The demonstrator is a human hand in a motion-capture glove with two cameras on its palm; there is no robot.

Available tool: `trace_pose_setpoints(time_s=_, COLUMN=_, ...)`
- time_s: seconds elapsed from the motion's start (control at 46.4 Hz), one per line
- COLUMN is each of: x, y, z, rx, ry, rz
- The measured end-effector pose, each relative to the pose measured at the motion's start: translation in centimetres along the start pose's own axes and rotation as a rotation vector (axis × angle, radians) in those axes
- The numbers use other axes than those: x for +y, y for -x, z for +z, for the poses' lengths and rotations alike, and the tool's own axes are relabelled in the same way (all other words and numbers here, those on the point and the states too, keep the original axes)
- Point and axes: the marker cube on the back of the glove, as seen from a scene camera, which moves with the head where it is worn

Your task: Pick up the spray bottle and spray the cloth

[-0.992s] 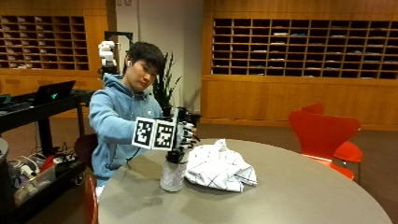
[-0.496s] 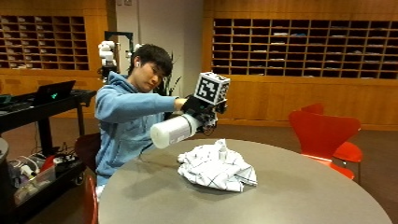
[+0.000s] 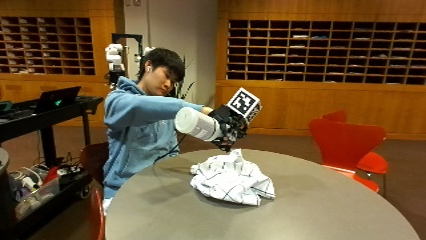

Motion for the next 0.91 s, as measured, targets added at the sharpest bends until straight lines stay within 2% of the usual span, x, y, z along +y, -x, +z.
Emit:
trace_pose_setpoints(time_s=0.216, x=-0.8, y=-0.2, z=0.6, rx=0.025, ry=0.019, rz=-0.013)
trace_pose_setpoints(time_s=0.388, x=-0.1, y=-1.0, z=-1.3, rx=-0.118, ry=-0.058, rz=-0.041)
trace_pose_setpoints(time_s=0.582, x=1.0, y=-1.1, z=-6.1, rx=-0.466, ry=-0.227, rz=-0.101)
trace_pose_setpoints(time_s=0.755, x=2.5, y=0.9, z=-11.1, rx=-0.899, ry=-0.478, rz=-0.193)
trace_pose_setpoints(time_s=0.906, x=2.7, y=2.7, z=-13.3, rx=-1.35, ry=-0.676, rz=-0.297)
